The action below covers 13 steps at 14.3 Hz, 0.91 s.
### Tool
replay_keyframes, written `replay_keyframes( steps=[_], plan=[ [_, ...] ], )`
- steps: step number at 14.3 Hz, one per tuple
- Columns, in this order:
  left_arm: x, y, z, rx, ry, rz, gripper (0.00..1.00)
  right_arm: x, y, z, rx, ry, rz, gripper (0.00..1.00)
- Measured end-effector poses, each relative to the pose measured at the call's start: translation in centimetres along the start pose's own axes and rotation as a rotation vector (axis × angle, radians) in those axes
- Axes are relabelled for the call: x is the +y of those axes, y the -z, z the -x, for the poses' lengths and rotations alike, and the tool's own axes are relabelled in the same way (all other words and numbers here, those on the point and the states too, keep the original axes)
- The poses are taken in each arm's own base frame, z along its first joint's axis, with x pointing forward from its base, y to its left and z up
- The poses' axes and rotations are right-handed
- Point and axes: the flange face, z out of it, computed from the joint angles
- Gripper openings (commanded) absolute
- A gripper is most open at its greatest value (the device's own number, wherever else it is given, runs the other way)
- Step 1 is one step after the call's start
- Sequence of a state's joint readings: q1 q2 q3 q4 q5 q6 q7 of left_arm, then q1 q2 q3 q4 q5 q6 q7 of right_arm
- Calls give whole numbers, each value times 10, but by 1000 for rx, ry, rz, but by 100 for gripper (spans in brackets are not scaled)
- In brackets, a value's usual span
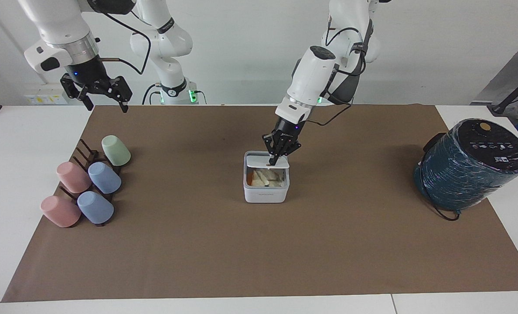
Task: Close trash can lid
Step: 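Push the open lid down over the can with the left gripper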
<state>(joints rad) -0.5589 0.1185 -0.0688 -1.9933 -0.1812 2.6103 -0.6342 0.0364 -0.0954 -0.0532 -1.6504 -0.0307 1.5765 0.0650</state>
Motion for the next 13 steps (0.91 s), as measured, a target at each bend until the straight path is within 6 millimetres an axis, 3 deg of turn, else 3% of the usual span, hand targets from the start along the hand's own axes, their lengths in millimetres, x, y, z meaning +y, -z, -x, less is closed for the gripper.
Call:
replay_keyframes(
  steps=[6, 10, 13],
  plan=[
    [-7, -24, 1, -5, 7, -10, 0, 0, 0, 0, 0, 0, 0, 100],
    [-14, -50, 2, 3, 14, -11, 0, 0, 0, 0, 0, 0, 0, 100],
    [-14, -51, 2, 4, 14, -10, 0, 0, 0, 0, 0, 0, 0, 100]
  ],
)
